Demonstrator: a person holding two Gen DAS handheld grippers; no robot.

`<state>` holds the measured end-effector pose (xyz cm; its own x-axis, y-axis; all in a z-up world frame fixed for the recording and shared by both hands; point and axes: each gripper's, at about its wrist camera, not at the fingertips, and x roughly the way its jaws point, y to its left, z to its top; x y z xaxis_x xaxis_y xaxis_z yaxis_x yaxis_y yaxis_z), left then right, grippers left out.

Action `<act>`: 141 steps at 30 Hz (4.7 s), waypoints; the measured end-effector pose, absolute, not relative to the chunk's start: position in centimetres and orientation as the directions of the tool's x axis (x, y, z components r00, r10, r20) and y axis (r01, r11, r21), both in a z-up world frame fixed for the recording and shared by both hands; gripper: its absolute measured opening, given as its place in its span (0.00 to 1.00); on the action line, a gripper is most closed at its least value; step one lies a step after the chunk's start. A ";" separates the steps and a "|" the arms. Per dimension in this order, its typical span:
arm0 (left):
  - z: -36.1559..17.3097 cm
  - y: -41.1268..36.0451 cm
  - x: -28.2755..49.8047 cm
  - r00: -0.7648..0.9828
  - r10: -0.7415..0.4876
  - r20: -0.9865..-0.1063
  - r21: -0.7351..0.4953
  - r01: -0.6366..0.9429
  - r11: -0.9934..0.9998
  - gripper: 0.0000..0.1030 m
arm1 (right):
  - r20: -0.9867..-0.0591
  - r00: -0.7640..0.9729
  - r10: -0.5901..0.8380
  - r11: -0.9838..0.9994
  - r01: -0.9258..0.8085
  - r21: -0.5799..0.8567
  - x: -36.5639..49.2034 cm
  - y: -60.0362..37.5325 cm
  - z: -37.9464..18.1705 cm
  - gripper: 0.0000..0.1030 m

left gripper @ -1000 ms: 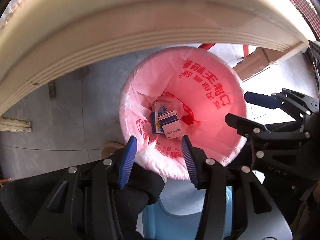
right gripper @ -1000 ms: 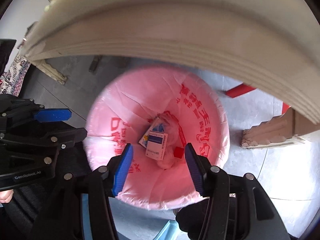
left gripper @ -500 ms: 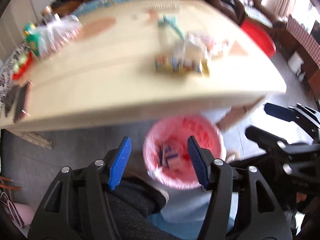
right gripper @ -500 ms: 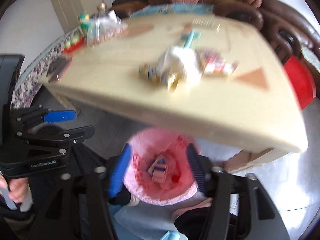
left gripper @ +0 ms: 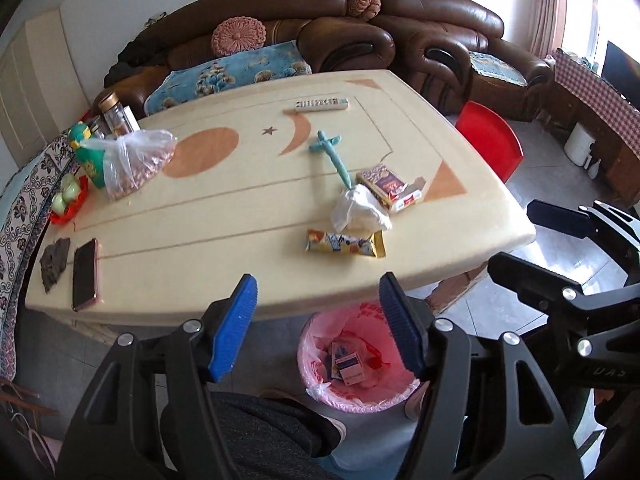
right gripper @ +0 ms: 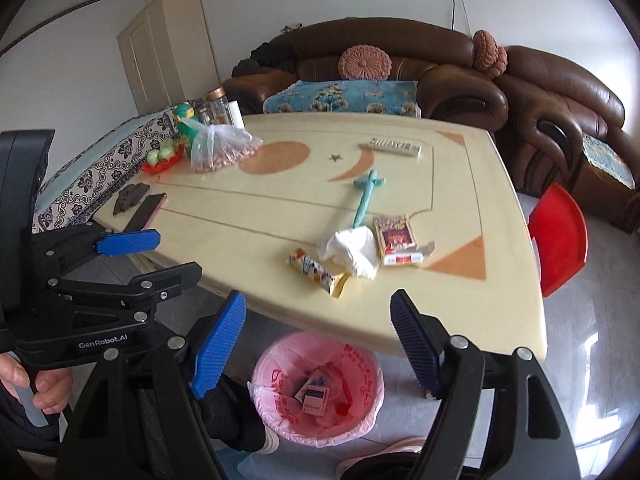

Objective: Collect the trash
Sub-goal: 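Raise both open tools from the bin back over the table, then close the left tool on the teal plush sword while the right tool grasps the card box, then carry the teal sword and card box with both tools over the pink bin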

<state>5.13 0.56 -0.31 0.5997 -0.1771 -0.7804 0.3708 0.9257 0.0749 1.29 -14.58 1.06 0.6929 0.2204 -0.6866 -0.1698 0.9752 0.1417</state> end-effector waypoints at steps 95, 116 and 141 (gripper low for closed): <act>-17.2 -13.4 39.9 0.110 -0.236 -0.965 -0.200 0.270 0.942 0.48 | -0.851 0.492 0.186 0.983 -0.104 0.154 27.1 -20.7 -16.8 0.71; -17.1 -15.5 40.1 0.151 -0.181 -0.972 -0.124 0.324 0.938 0.27 | -0.846 0.519 0.121 0.993 -0.067 0.101 25.2 -21.6 -16.5 0.57; -10.7 -10.9 36.6 0.306 -0.238 -0.922 -0.124 0.349 0.929 0.16 | -0.804 0.587 0.097 0.992 0.004 0.123 23.0 -23.7 -12.8 0.56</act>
<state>36.57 -10.88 -10.74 0.3061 -0.2384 -0.9217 0.3491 0.9288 -0.1243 22.98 -23.72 -12.84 0.5872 0.0974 -0.8036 0.0042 0.9923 0.1234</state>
